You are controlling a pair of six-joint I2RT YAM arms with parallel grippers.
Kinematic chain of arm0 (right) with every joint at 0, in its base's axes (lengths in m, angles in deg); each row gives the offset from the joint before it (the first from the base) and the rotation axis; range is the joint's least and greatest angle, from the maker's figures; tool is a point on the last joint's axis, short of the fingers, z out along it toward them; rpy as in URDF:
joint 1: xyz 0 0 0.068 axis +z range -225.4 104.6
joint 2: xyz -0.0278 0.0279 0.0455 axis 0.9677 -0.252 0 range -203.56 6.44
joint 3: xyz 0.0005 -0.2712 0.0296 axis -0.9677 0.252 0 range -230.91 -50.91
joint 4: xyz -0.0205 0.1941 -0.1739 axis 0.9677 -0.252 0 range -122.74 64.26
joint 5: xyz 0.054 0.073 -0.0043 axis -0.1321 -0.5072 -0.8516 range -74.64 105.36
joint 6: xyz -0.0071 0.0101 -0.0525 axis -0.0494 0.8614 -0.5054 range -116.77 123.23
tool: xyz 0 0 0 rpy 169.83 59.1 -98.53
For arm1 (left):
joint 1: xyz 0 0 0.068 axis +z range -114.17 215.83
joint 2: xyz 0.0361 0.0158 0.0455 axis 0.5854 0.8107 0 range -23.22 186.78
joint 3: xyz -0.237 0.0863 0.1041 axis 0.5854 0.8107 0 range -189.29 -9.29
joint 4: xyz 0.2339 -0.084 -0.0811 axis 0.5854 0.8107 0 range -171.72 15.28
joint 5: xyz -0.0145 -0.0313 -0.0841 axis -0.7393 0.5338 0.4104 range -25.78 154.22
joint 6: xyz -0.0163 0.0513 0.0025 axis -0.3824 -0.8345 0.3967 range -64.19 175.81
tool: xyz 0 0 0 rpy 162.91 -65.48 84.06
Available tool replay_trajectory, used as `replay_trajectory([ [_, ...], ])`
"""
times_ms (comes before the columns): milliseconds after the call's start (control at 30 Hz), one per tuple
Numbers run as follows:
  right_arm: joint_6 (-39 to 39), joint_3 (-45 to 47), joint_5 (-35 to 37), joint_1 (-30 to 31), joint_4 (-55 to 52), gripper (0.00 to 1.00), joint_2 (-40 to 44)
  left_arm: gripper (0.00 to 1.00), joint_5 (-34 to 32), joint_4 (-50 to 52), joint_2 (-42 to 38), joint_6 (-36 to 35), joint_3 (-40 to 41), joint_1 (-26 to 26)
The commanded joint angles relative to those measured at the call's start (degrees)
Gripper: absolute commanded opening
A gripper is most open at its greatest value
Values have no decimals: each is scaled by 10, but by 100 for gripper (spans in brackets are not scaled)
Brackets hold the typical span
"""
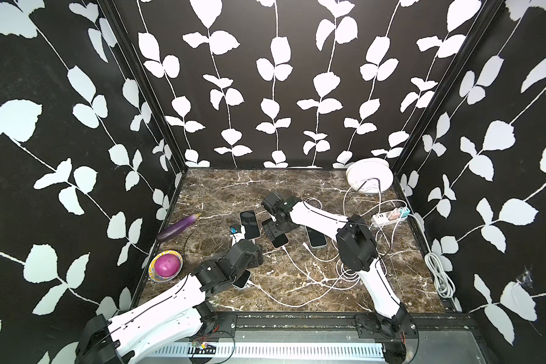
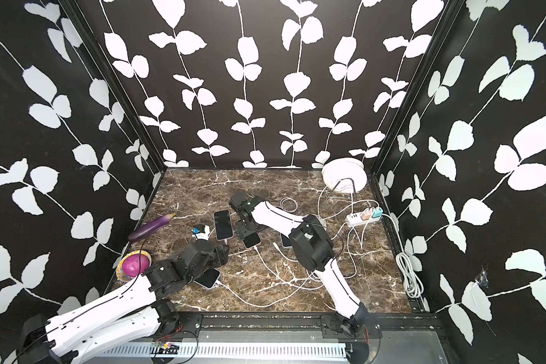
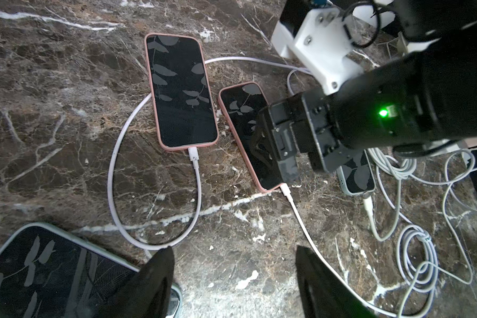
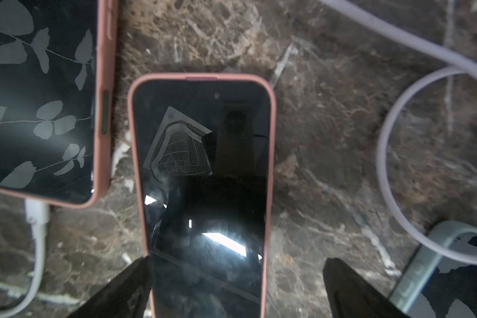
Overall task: Unplug the charging cable from the phone
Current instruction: Pick up the phone at the center of the board.
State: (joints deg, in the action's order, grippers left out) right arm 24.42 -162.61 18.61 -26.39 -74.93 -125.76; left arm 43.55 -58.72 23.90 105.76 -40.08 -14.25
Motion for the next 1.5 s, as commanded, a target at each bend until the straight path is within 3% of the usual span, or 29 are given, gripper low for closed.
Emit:
replay_trajectory([
  [0,-9,-23,-1,6,-12,99,-12,73,-5,-15,-14,6,13,3],
  [367,-2,-20,-50,8,-13,99,-24,73,-2,-27,-4,-1,16,2],
  [700,8,-72,21,16,-80,94,-79,72,9,-35,8,1,26,2],
  [900,22,-72,31,16,-92,74,-83,71,12,-44,14,-1,30,2],
  [1233,33,-35,-20,-12,-57,65,-64,71,34,-67,28,-4,35,3],
  [1467,22,-25,1,-15,-57,48,-32,71,74,-132,58,-12,50,3],
])
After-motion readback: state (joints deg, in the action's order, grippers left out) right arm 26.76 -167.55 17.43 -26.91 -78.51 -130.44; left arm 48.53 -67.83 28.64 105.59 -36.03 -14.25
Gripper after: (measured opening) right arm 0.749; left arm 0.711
